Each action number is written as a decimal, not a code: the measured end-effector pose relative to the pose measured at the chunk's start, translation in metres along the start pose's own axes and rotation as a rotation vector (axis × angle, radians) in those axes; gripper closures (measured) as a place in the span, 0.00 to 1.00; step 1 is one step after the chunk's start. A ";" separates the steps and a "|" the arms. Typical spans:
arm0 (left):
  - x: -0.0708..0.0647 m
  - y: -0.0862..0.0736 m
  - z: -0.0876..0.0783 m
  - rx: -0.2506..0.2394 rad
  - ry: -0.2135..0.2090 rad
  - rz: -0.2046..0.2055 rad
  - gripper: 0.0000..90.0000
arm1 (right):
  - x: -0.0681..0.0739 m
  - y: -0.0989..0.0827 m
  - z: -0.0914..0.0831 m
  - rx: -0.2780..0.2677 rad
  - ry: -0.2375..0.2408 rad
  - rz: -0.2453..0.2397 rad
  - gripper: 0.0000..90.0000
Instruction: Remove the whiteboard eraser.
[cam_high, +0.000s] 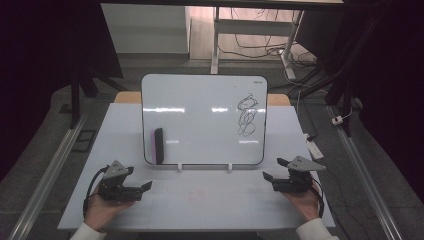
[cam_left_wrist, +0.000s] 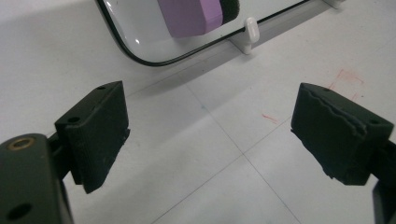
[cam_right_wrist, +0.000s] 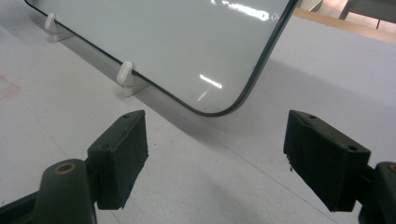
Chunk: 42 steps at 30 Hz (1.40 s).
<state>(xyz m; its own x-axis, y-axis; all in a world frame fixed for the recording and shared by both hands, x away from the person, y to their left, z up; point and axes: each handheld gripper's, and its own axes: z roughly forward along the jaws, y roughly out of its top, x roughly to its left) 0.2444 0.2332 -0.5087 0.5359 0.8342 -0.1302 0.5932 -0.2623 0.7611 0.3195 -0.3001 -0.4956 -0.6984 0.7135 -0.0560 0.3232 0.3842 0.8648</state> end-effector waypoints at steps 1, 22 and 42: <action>0.000 0.000 0.000 0.001 0.001 -0.002 0.14 | 0.000 0.000 0.000 0.000 0.001 -0.001 0.24; -0.003 0.003 -0.011 -0.021 -0.006 -0.059 0.19 | 0.006 0.001 -0.004 -0.014 -0.039 -0.020 0.26; -0.020 0.069 -0.006 -0.055 0.013 0.001 0.21 | 0.018 0.007 0.002 -0.009 -0.022 -0.060 0.27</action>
<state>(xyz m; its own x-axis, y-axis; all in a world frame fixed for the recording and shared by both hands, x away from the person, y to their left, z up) 0.2716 0.2013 -0.4498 0.5285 0.8402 -0.1215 0.5586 -0.2365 0.7950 0.3102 -0.2829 -0.4918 -0.7023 0.7020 -0.1187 0.2753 0.4215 0.8640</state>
